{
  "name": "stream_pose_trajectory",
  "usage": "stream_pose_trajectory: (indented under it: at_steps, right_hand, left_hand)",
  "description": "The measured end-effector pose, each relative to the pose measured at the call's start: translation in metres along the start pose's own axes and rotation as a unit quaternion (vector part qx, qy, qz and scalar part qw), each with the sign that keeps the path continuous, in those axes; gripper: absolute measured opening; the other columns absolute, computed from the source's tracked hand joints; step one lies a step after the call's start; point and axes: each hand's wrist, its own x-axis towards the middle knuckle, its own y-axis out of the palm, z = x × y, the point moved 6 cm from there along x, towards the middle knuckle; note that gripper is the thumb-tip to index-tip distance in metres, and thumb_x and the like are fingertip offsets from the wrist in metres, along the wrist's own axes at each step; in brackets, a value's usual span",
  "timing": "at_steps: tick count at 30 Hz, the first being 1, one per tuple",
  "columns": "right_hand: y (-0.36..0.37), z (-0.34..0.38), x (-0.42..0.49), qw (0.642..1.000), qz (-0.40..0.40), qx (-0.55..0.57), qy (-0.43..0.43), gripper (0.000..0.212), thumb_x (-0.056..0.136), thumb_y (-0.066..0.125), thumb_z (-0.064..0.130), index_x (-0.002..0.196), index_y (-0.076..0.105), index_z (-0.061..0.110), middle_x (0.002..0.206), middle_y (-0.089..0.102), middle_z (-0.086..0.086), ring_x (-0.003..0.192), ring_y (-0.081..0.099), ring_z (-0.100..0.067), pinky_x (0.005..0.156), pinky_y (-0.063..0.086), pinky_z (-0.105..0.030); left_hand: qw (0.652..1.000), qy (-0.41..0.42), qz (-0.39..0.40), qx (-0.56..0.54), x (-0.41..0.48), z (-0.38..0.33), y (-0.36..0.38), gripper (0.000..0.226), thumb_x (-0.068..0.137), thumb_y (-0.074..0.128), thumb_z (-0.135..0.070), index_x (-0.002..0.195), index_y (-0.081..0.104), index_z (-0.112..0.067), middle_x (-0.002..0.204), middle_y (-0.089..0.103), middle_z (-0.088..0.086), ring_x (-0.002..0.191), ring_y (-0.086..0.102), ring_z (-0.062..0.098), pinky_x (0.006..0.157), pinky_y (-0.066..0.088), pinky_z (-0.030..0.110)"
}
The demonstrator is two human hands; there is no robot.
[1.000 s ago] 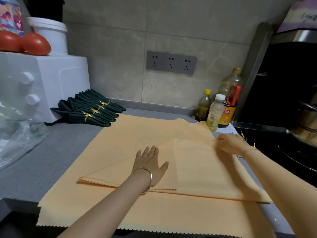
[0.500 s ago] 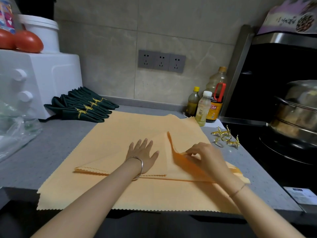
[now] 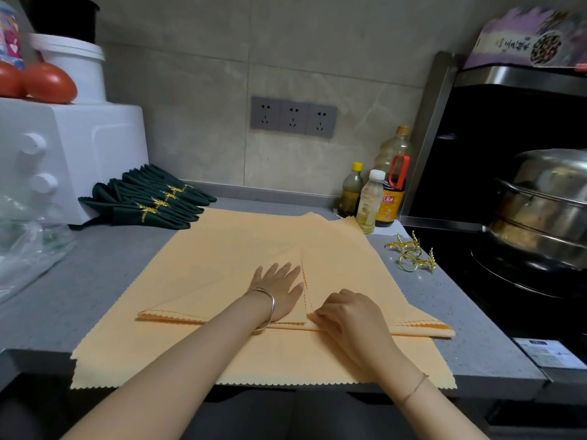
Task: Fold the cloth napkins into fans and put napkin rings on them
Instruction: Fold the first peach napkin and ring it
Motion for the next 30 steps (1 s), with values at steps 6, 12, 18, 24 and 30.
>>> stream_pose_trajectory:
  at_steps: [6,12,18,24,30]
  right_hand:
    - [0.000,-0.002,-0.012,0.998,0.025,0.050,0.018,0.032,0.089,0.047,0.044,0.077,0.074,0.030,0.075,0.063,0.016,0.067,0.056,-0.009,0.053,0.041,-0.021]
    - [-0.003,-0.012,-0.008,0.965,0.126,0.176,0.148,0.049,0.092,0.038,0.054,0.080,0.071,0.021,0.074,0.069,0.000,0.071,0.058,-0.016,0.068,0.046,-0.036]
    - [0.014,-0.062,0.051,0.944,0.053,0.210,0.249,0.028,0.099,0.044,0.027,0.115,0.066,0.023,0.118,0.066,0.006,0.110,0.058,-0.012,0.091,0.044,-0.029]
    - [0.069,-0.061,0.072,0.950,0.228,0.075,0.201,0.042,0.102,0.027,0.021,0.142,0.038,0.012,0.151,0.035,-0.007,0.138,0.030,-0.023,0.113,0.022,-0.036]
    - [0.073,-0.071,0.034,0.926,0.294,0.044,0.232,0.049,0.104,0.016,0.033,0.151,0.015,0.021,0.159,0.009,0.001,0.146,0.008,-0.017,0.117,0.007,-0.038]
  left_hand:
    - [1.000,-0.004,0.016,-0.008,0.002,-0.014,0.003,0.051,0.099,0.010,-0.053,0.148,-0.004,-0.047,0.160,-0.007,-0.009,0.147,-0.012,0.026,0.116,-0.011,0.048]
    - [0.999,-0.017,0.008,0.039,0.004,-0.015,0.010,0.058,0.096,0.011,-0.059,0.149,-0.006,-0.043,0.159,-0.012,-0.009,0.146,-0.016,0.027,0.115,-0.012,0.050]
    - [0.998,-0.012,0.017,0.053,0.005,-0.016,0.009,0.060,0.097,0.010,-0.058,0.151,-0.008,-0.037,0.159,-0.013,-0.009,0.146,-0.016,0.026,0.116,-0.010,0.050]
    - [0.998,-0.007,0.019,0.057,0.006,-0.015,0.010,0.059,0.098,0.009,-0.055,0.151,-0.008,-0.036,0.159,-0.014,-0.009,0.146,-0.017,0.026,0.116,-0.010,0.050]
    - [0.998,-0.009,0.019,0.063,0.007,-0.015,0.010,0.059,0.098,0.009,-0.054,0.151,-0.009,-0.035,0.159,-0.015,-0.009,0.146,-0.016,0.025,0.116,-0.009,0.049]
